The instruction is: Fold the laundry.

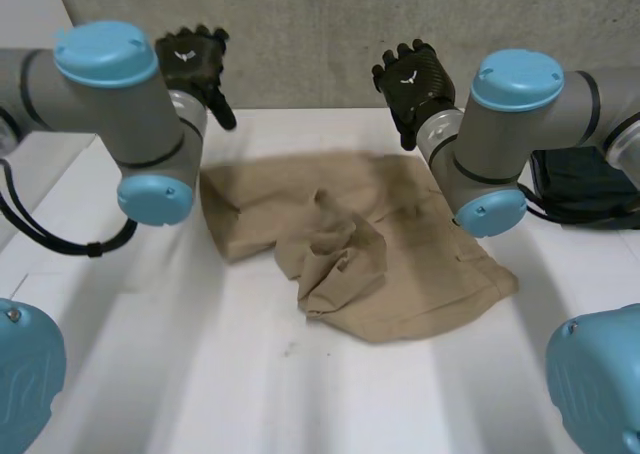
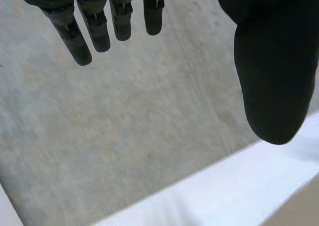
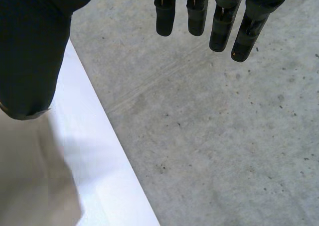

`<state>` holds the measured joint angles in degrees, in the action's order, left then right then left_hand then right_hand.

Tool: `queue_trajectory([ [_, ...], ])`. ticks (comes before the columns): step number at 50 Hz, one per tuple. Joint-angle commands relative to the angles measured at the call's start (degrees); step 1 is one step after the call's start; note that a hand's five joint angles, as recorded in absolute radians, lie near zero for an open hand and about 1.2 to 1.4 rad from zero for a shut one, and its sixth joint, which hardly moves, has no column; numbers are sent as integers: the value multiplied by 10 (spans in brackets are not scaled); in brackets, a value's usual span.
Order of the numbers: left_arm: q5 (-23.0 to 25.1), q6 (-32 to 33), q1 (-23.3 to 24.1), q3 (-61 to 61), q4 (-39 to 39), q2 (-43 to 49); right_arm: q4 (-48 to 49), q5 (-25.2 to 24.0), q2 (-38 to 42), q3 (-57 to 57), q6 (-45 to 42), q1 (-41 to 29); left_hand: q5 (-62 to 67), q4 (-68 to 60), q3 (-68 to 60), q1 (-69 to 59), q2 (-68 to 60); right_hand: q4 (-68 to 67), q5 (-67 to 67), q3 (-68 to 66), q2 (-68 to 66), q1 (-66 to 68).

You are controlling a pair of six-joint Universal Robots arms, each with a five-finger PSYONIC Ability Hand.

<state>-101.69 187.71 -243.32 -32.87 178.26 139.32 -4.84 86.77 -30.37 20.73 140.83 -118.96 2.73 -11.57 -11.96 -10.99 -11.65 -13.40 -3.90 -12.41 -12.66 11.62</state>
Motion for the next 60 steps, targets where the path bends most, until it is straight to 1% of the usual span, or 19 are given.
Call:
queue_trajectory([
  [1,6,3,30,-135,9,-70,-68,27,-71,33,3,1,-27,16,20,10,16,34,39,24,27,-16],
  [6,35,3,43,-244,29,-135,-127,23,-172,137,2,3,-27,16,20,10,16,34,39,24,27,-16],
  [10,84,3,69,-330,38,-189,-155,21,-231,236,1,17,-17,5,9,-1,6,34,39,24,27,-16],
  [11,108,4,82,-359,41,-209,-160,20,-240,258,1,22,-12,0,4,-6,1,34,39,24,27,-16],
  [14,145,8,113,-408,48,-245,-170,16,-270,351,0,42,-2,-10,-6,-16,-9,34,39,24,27,-16],
  [18,163,32,148,-447,76,-266,-161,4,-309,461,-2,62,23,-35,-31,-41,-34,34,39,24,27,-16],
  [25,166,113,167,-452,113,-244,-80,-42,-355,614,-1,106,82,-94,-90,-100,-93,34,39,24,27,-16],
  [29,167,157,192,-418,110,-196,-37,-45,-373,672,-1,112,123,-134,-131,-140,-134,34,39,24,27,-16],
  [30,166,168,211,-398,106,-175,-31,-45,-375,681,-1,115,123,-134,-131,-140,-134,34,39,24,27,-16],
  [33,166,176,226,-375,92,-148,-9,-47,-378,710,-1,130,123,-134,-131,-140,-134,34,39,24,27,-16],
  [37,162,179,226,-337,50,-105,11,-48,-378,735,-1,138,133,-144,-141,-150,-144,34,39,24,27,-16],
  [41,150,178,226,-300,3,-78,25,-53,-377,747,-1,143,185,-197,-193,-202,-196,34,39,24,27,-16],
  [45,95,176,219,-277,-14,-68,26,-58,-377,747,-5,144,286,-297,-294,-303,-297,34,39,24,27,-16],
  [46,59,178,211,-273,-17,-69,26,-59,-377,747,-5,144,308,-319,-315,-325,-319,34,39,24,27,-16],
  [48,22,180,196,-273,-19,-70,26,-59,-377,745,-5,144,321,-333,-329,-339,-332,34,39,24,27,-16],
  [49,-9,182,182,-276,-22,-73,26,-60,-377,744,-4,144,338,-350,-346,-355,-349,34,39,24,27,-16],
  [51,-31,187,171,-280,-24,-74,26,-61,-378,743,-4,144,340,-351,-348,-357,-351,34,39,24,27,-16],
  [57,-37,197,121,-328,-34,-121,26,-76,-377,745,-6,144,353,-365,-361,-371,-364,34,39,24,27,-16],
  [60,-36,201,112,-354,-34,-138,26,-83,-377,750,-5,145,350,-362,-358,-367,-361,34,39,24,27,-16],
])
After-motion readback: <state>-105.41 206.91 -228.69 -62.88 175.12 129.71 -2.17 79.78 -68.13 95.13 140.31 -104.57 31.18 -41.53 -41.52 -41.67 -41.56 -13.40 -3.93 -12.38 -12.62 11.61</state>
